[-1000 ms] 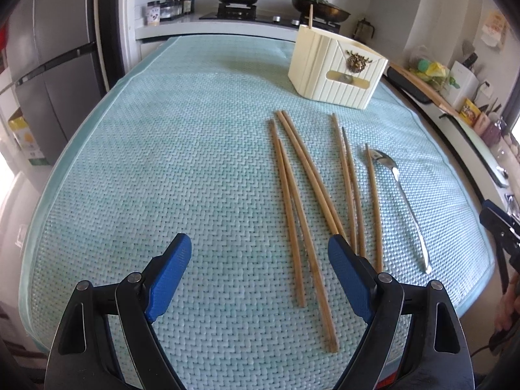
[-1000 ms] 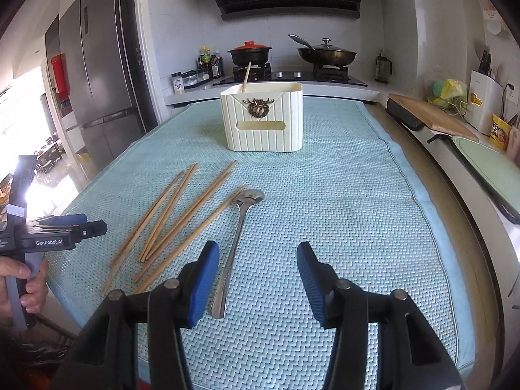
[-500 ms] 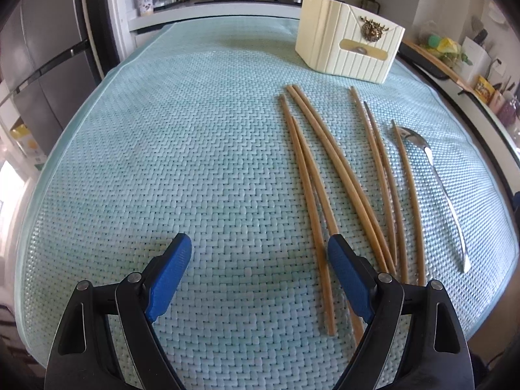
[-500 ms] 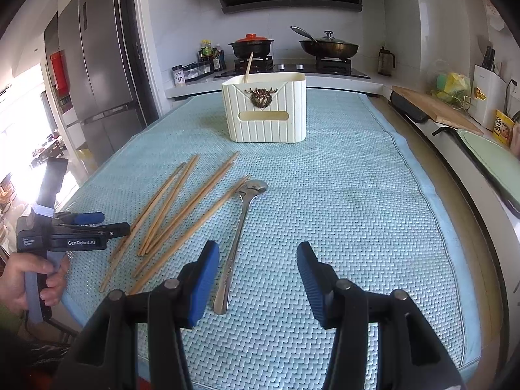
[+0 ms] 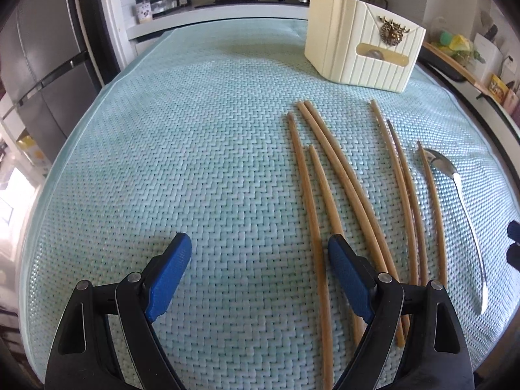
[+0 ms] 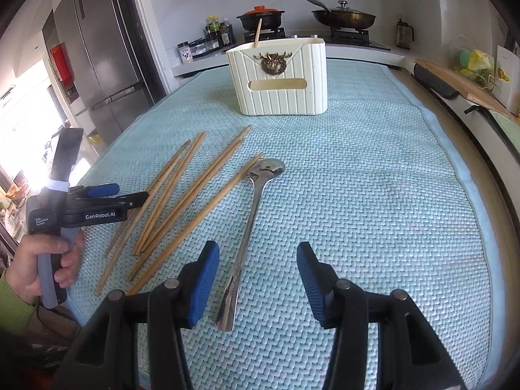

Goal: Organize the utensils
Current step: 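Move both tools back over the remaining chopsticks and spoon, then grasp a chopstick with the left tool while the right tool grasps the second spoon, then lift both utensils over the cream caddy and release them inside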

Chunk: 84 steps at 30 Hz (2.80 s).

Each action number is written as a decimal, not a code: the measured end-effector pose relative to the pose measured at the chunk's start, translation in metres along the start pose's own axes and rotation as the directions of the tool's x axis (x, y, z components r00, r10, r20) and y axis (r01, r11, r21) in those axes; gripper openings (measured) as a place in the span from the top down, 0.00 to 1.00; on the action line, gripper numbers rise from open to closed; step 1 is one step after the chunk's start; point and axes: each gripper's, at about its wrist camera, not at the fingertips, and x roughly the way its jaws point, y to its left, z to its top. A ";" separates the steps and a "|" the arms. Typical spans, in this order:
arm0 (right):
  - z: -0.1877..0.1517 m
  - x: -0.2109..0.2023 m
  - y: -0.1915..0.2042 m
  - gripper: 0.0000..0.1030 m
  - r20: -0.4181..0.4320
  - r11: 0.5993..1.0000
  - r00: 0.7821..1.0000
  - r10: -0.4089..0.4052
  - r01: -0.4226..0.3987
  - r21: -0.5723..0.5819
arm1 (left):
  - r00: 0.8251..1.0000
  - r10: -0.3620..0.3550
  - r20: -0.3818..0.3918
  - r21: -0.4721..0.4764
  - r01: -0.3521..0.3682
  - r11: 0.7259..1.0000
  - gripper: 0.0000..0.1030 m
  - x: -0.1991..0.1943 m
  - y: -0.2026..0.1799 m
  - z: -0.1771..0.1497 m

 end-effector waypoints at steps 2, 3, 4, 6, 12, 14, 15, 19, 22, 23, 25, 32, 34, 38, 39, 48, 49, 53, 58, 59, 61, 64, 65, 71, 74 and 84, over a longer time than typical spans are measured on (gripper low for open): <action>0.007 0.016 -0.002 0.51 -0.033 1.000 0.999 0.021 -0.020 0.007 | 1.000 -0.004 -0.003 -0.005 0.004 1.000 0.16 0.003 0.002 0.004; 0.011 0.025 -0.004 0.51 -0.051 0.999 0.998 0.039 -0.039 0.015 | 1.000 -0.005 -0.005 -0.005 0.005 1.000 0.16 0.004 0.003 0.007; 0.015 0.034 -0.005 0.51 -0.072 0.998 0.996 0.052 -0.051 0.025 | 1.000 -0.005 -0.009 -0.006 0.005 1.000 0.16 0.006 0.003 0.010; 0.021 0.050 -0.008 0.51 -0.105 0.996 0.991 0.077 -0.073 0.044 | 1.000 -0.011 -0.015 -0.011 0.011 1.000 0.16 0.010 0.005 0.017; 0.043 0.074 -0.013 0.51 -0.123 0.988 0.983 0.137 -0.126 0.090 | 0.999 -0.009 -0.035 -0.003 0.009 1.000 0.16 0.025 0.006 0.038; 0.050 0.080 -0.016 0.51 -0.133 0.983 0.978 0.161 -0.147 0.112 | 0.999 -0.011 -0.046 0.002 0.011 1.000 0.16 0.031 0.005 0.046; 0.053 0.083 -0.017 0.51 -0.137 0.981 0.976 0.168 -0.152 0.118 | 0.999 -0.011 -0.051 0.006 0.011 1.000 0.16 0.033 0.005 0.050; 0.066 0.094 -0.018 0.51 -0.166 0.977 0.967 0.192 -0.174 0.120 | 0.998 -0.012 -0.062 0.022 0.013 1.000 0.15 0.045 0.003 0.067; 0.074 0.101 -0.016 0.51 -0.183 0.977 0.963 0.199 -0.180 0.114 | 0.997 -0.009 -0.071 0.029 0.011 1.000 0.14 0.053 0.002 0.078; 0.077 0.105 -0.015 0.51 -0.188 0.975 0.960 0.207 -0.187 0.118 | 0.997 -0.010 -0.075 0.035 0.013 0.999 0.14 0.055 0.001 0.081; 0.082 0.110 -0.014 0.51 -0.197 0.974 0.957 0.212 -0.191 0.119 | 0.996 -0.024 -0.090 0.046 0.028 0.999 0.15 0.058 -0.002 0.085; 0.097 0.128 -0.011 0.79 -0.232 0.978 0.952 0.201 -0.180 0.108 | 0.993 -0.052 -0.101 0.111 0.063 0.992 0.42 0.049 -0.022 0.080; 0.103 0.134 -0.012 0.85 -0.234 0.972 0.947 0.221 -0.194 0.132 | 0.993 -0.063 -0.105 0.123 0.076 0.989 0.55 0.045 -0.026 0.078; 0.106 0.133 -0.023 0.89 -0.231 0.965 0.943 0.240 -0.205 0.166 | 0.990 -0.094 -0.108 0.132 0.108 0.985 0.92 0.041 -0.030 0.076; 0.105 0.131 -0.024 0.90 -0.227 0.965 0.944 0.239 -0.204 0.167 | 0.989 -0.106 -0.107 0.125 0.119 0.985 0.93 0.041 -0.030 0.076; 0.102 0.087 -0.039 0.94 -0.132 0.956 0.957 0.259 -0.234 0.177 | 0.982 -0.184 -0.036 0.048 0.185 0.982 0.97 0.026 -0.011 0.078; 0.104 0.082 -0.038 0.94 -0.121 0.956 0.958 0.260 -0.237 0.175 | 0.982 -0.189 -0.021 0.043 0.190 0.981 0.97 0.020 -0.010 0.079; 0.108 0.063 -0.040 0.94 -0.074 0.952 0.961 0.266 -0.250 0.174 | 0.977 -0.209 0.046 0.033 0.207 0.978 0.97 -0.008 -0.004 0.084; 0.109 0.032 -0.039 0.94 -0.008 0.949 0.961 0.276 -0.271 0.164 | 0.959 -0.242 0.146 0.023 0.241 0.970 0.97 -0.052 0.007 0.088; 0.109 0.025 -0.038 0.94 0.005 0.948 0.961 0.277 -0.275 0.160 | 0.955 -0.248 0.163 0.019 0.248 0.968 0.97 -0.061 0.010 0.088; 0.111 0.011 -0.036 0.94 0.030 0.949 0.960 0.277 -0.279 0.148 | 0.945 -0.260 0.199 0.016 0.262 0.965 0.97 -0.075 0.016 0.089; 0.106 -0.014 -0.032 0.94 0.070 0.953 0.959 0.273 -0.280 0.114 | 0.930 -0.272 0.246 0.019 0.276 0.961 0.97 -0.097 0.019 0.088; 0.105 -0.022 -0.030 0.94 0.083 0.954 0.958 0.273 -0.281 0.103 | 0.924 -0.278 0.262 0.021 0.282 0.959 0.97 -0.104 0.020 0.088; 0.106 -0.057 -0.018 0.94 0.151 0.949 0.941 0.301 -0.312 0.052 | 0.898 -0.296 0.326 0.033 0.302 0.953 0.97 -0.134 0.021 0.086; 0.108 -0.069 -0.013 0.94 0.196 0.950 0.933 0.302 -0.312 0.023 | 0.889 -0.303 0.344 0.039 0.309 0.950 0.97 -0.142 0.023 0.087; 0.119 -0.079 -0.009 0.94 0.326 0.942 0.892 0.315 -0.337 0.012 | 0.863 -0.325 0.386 0.045 0.334 0.941 0.97 -0.160 0.020 0.101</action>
